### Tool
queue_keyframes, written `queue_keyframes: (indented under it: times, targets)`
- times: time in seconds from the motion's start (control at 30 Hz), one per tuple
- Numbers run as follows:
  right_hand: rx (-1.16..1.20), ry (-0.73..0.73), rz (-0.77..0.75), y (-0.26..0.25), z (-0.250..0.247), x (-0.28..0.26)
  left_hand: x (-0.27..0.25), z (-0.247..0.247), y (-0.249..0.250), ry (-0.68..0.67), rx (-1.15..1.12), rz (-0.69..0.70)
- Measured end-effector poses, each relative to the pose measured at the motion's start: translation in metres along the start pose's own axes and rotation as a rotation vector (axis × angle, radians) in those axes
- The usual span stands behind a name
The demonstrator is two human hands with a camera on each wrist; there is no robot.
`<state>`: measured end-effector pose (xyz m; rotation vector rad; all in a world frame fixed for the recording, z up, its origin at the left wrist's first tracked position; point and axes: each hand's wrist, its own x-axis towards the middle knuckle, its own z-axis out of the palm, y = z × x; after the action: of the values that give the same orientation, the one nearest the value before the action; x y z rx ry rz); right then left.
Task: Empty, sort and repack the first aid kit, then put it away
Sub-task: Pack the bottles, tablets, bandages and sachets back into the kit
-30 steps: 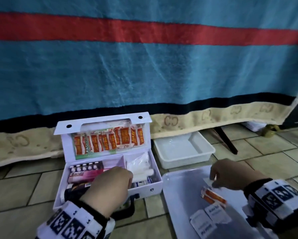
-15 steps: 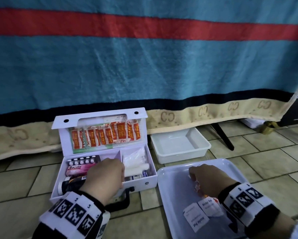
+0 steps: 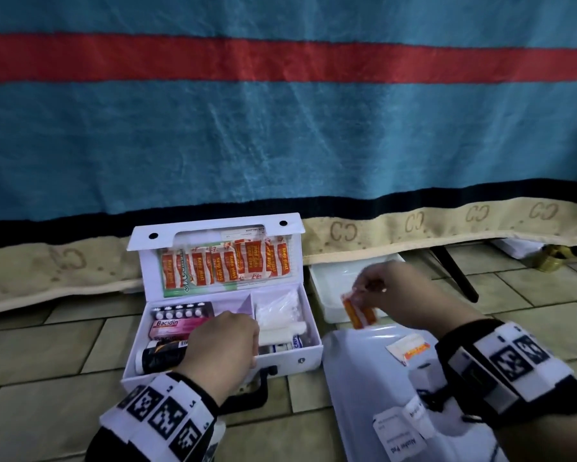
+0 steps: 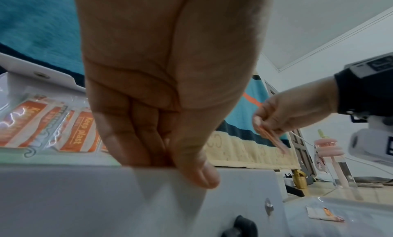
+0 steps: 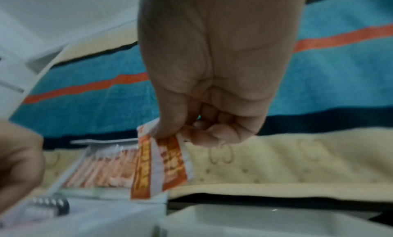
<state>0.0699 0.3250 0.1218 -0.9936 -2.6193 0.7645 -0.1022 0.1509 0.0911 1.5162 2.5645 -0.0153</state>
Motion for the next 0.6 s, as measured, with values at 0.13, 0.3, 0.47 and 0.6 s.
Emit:
queue_keyframes:
  times: [0.13,0.3,0.47,0.6]
  targets:
    - [0.175,-0.140,-0.037,-0.031,0.030,0.031,0.001,0.000,-0.003,-0.009,-0.030,0.016]
    - [0.041,-0.187,-0.141,-0.060,0.059,0.073,0.004,0.000,-0.008,-0.032,-0.106,0.016]
    - [0.631,0.230,-0.079,-0.091,0.041,0.111,0.006,0.005,-0.010,-0.032,-0.076,0.001]
    - [0.441,0.296,-0.096,-0.099,0.038,0.125,0.008,0.009,-0.011,-0.013,-0.020,0.025]
